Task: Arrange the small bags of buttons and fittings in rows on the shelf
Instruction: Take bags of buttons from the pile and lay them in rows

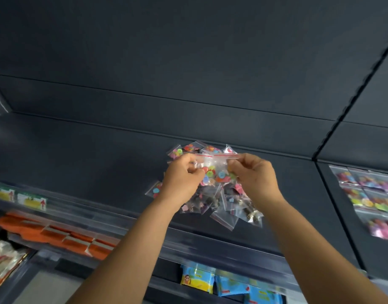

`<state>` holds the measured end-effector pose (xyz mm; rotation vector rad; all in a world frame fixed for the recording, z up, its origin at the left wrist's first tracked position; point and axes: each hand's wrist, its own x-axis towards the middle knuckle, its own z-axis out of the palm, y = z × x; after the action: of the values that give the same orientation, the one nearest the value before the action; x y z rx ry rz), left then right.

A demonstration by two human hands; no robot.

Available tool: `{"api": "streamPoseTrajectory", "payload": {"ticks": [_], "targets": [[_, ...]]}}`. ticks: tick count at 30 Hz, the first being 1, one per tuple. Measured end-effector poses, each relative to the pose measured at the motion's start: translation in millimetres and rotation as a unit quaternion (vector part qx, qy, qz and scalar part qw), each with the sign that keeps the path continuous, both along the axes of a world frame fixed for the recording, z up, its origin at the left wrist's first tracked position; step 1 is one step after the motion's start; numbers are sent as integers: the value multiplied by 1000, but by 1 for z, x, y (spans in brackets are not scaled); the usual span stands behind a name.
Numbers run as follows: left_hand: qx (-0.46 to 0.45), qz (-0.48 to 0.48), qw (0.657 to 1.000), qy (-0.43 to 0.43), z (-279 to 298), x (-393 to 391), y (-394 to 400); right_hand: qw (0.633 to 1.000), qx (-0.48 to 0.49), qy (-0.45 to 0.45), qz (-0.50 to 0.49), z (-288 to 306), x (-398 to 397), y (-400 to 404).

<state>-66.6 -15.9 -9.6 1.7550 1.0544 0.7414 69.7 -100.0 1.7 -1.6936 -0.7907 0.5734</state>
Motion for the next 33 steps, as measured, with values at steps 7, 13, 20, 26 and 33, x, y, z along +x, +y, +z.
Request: {"api": "streamPoseTrajectory", "payload": {"ticks": [7,13,20,26,33], "targets": [[-26,-37,998,-49,2,61,-53,999,19,12,-49,1,55,-60],[-55,-70,994,-58,-2,123,-111,997,-2,-12,-78,-2,115,-129],[-62,-145,987,-10,-7,207,-192,990,-24,-12,-139,-9,193,-214],[42,-162,985,53,-15,273,-244,973,-102,-81,-190,-27,256,-273],[94,-184,975,87,-22,331,-286,952,-181,-139,-206,-31,300,-313]]}}
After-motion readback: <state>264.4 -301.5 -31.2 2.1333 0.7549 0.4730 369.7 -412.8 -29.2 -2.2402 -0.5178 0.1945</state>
